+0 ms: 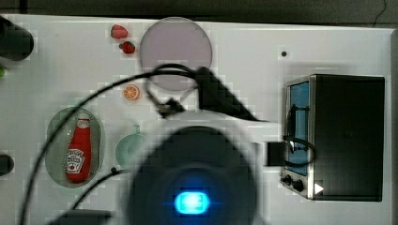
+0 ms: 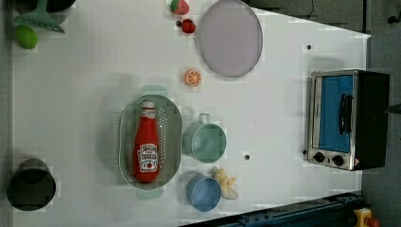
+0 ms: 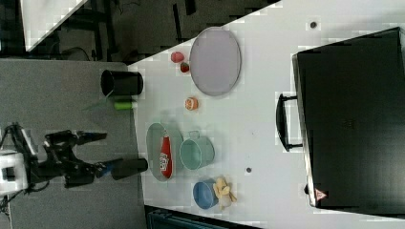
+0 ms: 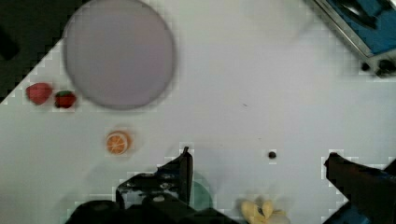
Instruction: Pick ketchup from strainer and place it on the table
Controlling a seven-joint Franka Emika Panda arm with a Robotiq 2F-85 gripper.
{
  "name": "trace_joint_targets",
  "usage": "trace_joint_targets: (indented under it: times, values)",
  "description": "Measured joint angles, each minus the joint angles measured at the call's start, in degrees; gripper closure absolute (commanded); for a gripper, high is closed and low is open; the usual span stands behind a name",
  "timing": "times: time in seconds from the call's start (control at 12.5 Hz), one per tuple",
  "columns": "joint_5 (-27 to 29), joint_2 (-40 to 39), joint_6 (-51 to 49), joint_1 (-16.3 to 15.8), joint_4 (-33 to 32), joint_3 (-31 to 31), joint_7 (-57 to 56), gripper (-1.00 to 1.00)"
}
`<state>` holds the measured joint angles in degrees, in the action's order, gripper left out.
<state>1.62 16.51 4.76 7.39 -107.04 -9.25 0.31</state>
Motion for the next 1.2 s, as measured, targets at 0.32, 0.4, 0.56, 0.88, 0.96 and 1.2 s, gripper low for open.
trace_joint_targets:
  times: [0.32,0.4,0.56,0.88,0.96,1.2]
  values:
    - [0.2,-6.6,3.4,-1.3,0.1,-11.5,0.2,-1.00]
    - [-0.1,-8.8,4.7,-1.8,-0.5,-14.7,0.3,-1.00]
    - [-0.1,-13.2,7.7,-3.4,-1.9,-20.1,0.3,-1.00]
    - [-0.1,-20.1,14.5,-5.1,-2.9,-30.0,0.4,-1.00]
    - [-0.2,-21.3,15.5,-5.6,-2.9,-31.5,0.4,-1.00]
    - [-2.0,-25.1,22.8,-6.9,-4.7,-35.6,0.4,-1.00]
